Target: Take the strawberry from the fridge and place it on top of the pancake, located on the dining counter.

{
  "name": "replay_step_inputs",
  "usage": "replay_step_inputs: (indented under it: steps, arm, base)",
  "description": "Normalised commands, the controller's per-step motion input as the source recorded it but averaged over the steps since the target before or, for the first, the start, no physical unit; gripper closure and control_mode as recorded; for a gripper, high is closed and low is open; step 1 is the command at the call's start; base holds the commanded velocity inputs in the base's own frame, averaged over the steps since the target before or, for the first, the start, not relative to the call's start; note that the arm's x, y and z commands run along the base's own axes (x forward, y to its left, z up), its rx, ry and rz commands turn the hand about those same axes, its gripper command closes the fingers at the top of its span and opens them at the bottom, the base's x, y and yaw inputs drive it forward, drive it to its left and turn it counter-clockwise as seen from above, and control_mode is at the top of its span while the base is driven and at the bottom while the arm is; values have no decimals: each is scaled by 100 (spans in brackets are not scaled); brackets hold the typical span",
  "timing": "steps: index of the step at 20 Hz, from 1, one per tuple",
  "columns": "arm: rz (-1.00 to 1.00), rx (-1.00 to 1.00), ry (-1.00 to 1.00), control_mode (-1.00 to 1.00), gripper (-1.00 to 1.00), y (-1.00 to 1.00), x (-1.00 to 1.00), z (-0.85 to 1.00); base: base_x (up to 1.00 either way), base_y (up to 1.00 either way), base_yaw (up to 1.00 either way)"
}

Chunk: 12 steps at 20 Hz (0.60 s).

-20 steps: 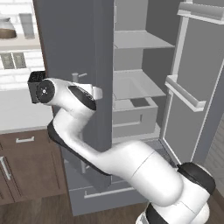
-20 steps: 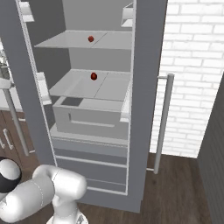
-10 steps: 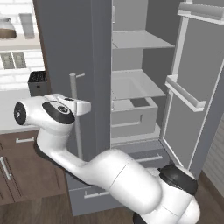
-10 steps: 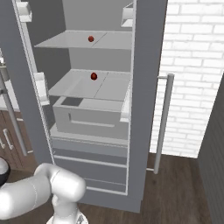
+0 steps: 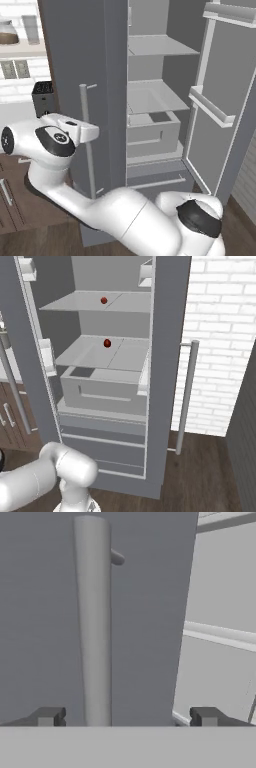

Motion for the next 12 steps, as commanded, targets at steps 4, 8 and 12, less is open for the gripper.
replay_step_inputs:
  steps: [4, 8, 12]
  arm:
    - [3, 14, 4, -100, -100, -32, -48, 0]
    - [0, 38, 1, -100, -100, -73, -42, 0]
    - [5, 49, -19, -100, -100, -65, -79, 6]
  base:
    - [0, 0, 0]
    - [0, 0, 0]
    - [0, 0, 0]
